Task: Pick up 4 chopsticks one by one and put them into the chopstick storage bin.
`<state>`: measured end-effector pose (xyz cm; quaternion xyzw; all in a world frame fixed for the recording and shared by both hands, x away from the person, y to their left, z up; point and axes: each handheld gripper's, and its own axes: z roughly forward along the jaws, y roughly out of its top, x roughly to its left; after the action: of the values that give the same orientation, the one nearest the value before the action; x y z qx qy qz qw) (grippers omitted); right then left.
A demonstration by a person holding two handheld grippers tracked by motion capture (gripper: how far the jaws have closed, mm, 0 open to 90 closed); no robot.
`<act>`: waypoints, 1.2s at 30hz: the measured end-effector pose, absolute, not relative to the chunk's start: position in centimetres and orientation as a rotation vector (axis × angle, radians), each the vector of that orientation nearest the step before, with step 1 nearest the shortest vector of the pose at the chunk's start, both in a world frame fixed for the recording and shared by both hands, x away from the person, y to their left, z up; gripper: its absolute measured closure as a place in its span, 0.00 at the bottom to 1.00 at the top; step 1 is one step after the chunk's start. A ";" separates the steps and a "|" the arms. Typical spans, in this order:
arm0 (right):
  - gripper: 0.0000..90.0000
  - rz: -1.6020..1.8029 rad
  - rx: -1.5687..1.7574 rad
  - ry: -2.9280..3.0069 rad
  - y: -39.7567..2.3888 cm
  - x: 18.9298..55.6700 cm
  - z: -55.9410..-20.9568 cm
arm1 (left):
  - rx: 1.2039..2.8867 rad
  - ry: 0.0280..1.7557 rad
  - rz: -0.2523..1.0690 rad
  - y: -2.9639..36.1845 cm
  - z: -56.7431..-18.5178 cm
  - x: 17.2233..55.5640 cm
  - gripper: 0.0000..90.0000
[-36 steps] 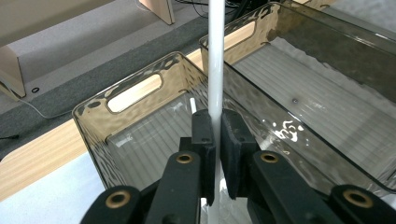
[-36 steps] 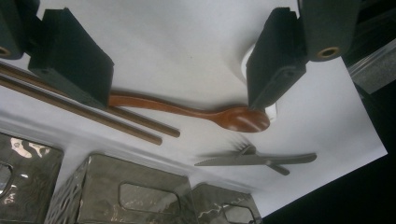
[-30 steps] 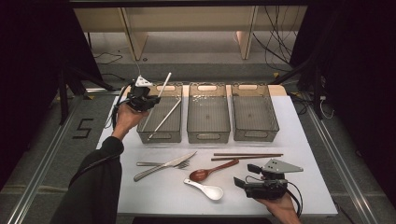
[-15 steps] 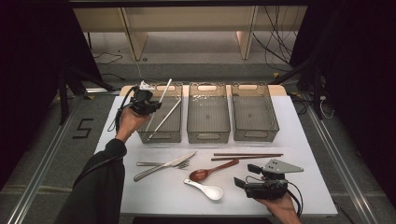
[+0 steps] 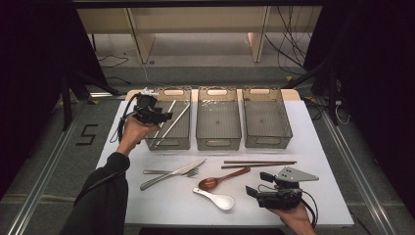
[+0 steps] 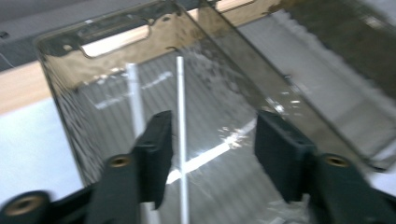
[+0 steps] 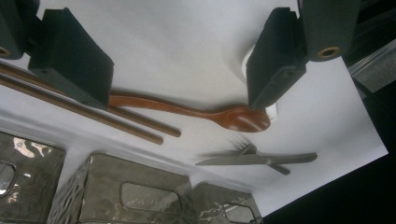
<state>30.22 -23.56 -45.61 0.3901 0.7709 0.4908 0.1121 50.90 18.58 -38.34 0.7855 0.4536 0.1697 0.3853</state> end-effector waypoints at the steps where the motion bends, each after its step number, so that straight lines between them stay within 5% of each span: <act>1: 0.27 1.441 1.146 2.262 -23.6 30.2 -45.6 | 2.000 1.154 0.436 18.5 -38.2 50.4 0.43; 13: 0.27 1.425 1.141 2.253 -24.0 30.6 -45.3 | 1.913 1.114 0.361 19.6 -38.1 45.1 0.25; 30: 0.30 0.988 0.945 2.485 -24.7 35.6 -43.4 | 1.849 1.001 0.342 20.0 -40.0 39.7 0.20; 36: 0.38 0.852 0.902 2.528 -24.9 37.3 -43.8 | 1.837 0.965 0.339 19.7 -41.3 37.8 0.19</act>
<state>37.25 -24.85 -43.83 0.3160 0.8859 0.2985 0.1620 37.84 19.73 -41.28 0.7583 0.3985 0.1400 0.4965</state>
